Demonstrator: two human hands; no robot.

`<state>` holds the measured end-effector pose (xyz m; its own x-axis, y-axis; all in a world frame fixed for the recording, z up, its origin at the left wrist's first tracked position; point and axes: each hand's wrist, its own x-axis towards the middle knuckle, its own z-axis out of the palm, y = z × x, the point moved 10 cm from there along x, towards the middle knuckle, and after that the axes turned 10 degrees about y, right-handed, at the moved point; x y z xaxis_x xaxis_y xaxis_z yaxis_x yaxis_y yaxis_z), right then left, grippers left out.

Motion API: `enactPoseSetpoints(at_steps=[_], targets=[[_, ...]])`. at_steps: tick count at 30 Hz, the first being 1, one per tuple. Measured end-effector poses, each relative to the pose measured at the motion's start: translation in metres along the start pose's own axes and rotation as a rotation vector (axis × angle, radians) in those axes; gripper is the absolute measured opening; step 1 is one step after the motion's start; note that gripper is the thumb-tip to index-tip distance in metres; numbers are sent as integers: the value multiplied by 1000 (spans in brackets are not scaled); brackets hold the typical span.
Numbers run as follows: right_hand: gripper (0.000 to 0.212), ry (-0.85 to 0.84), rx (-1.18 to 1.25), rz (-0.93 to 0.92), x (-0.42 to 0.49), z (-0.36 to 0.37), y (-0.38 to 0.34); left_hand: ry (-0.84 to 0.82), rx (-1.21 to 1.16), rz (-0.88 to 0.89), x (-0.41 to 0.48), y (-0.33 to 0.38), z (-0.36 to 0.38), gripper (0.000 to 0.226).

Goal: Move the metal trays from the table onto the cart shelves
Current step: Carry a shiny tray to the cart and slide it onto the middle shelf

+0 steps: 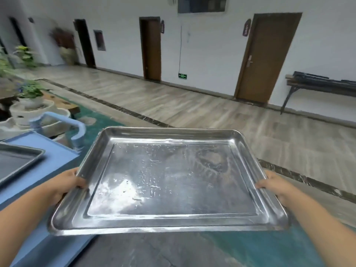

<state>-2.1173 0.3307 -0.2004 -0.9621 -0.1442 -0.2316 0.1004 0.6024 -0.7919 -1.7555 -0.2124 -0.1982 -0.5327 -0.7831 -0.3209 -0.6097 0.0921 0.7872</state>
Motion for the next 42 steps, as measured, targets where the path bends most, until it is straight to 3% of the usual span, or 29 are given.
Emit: enactPoseSetpoints(at_steps=[5, 11, 18, 26, 31, 37, 42], targets=[[47, -164, -95, -117, 34, 59, -56, 192, -72, -117, -68, -60, -45, 33], [77, -376, -154, -255, 20, 159, -121, 398, -146, -268, -155, -135, -98, 36], [59, -590, -254, -391, -32, 295, -179, 639, -155, -416, -244, -229, -174, 35], [38, -710, -300, -505, -103, 427, -238, 751, -186, -532, -287, -317, -245, 29], [36, -707, -322, -598, -134, 479, -262, 788, -170, -558, -293, -348, -274, 31], [23, -744, -322, -586, -154, 522, -270, 806, -196, -569, -296, -374, -293, 34], [29, -783, -311, -560, -161, 542, -272, 808, -211, -604, -291, -393, -294, 35]])
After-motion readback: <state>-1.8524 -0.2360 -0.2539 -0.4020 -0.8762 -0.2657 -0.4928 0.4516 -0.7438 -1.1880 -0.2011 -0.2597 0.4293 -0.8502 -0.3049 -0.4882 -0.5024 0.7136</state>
